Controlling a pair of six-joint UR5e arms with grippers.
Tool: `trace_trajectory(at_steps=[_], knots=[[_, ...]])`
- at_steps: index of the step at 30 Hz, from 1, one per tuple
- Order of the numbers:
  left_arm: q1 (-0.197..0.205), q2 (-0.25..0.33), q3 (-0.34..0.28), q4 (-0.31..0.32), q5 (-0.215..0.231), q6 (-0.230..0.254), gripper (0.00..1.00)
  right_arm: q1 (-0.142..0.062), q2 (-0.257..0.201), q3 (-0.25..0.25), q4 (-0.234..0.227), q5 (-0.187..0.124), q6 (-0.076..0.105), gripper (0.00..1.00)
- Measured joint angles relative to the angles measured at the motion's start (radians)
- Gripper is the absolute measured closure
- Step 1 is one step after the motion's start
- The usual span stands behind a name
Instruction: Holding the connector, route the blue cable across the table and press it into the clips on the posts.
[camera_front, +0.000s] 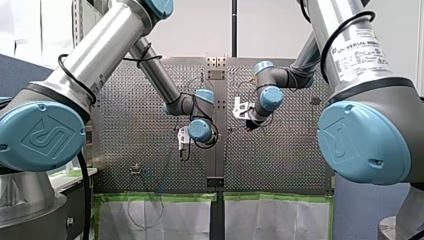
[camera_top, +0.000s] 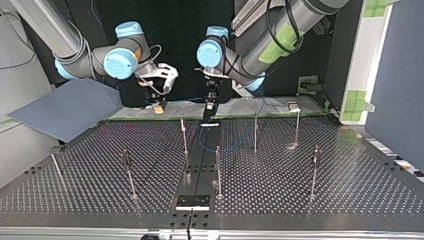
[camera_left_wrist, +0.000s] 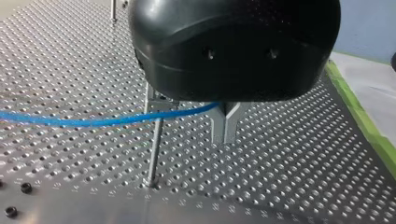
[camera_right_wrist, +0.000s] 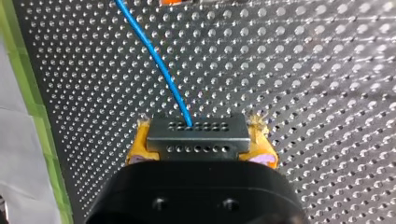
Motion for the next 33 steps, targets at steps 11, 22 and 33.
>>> trace_trajectory(at_steps=[11, 22, 33], knots=[[0.007, -0.001, 0.059, -0.002, 0.048, -0.015, 0.99, -0.033, 0.004, -0.003, -0.039, -0.03, 0.012, 1.0], [0.012, -0.049, 0.143, -0.054, 0.088, -0.026, 0.99, -0.062, 0.025, -0.005, -0.067, -0.069, 0.021, 1.0], [0.022, -0.12, 0.236, -0.093, 0.109, -0.029, 0.99, -0.09, 0.059, -0.026, -0.085, -0.079, 0.03, 1.0]])
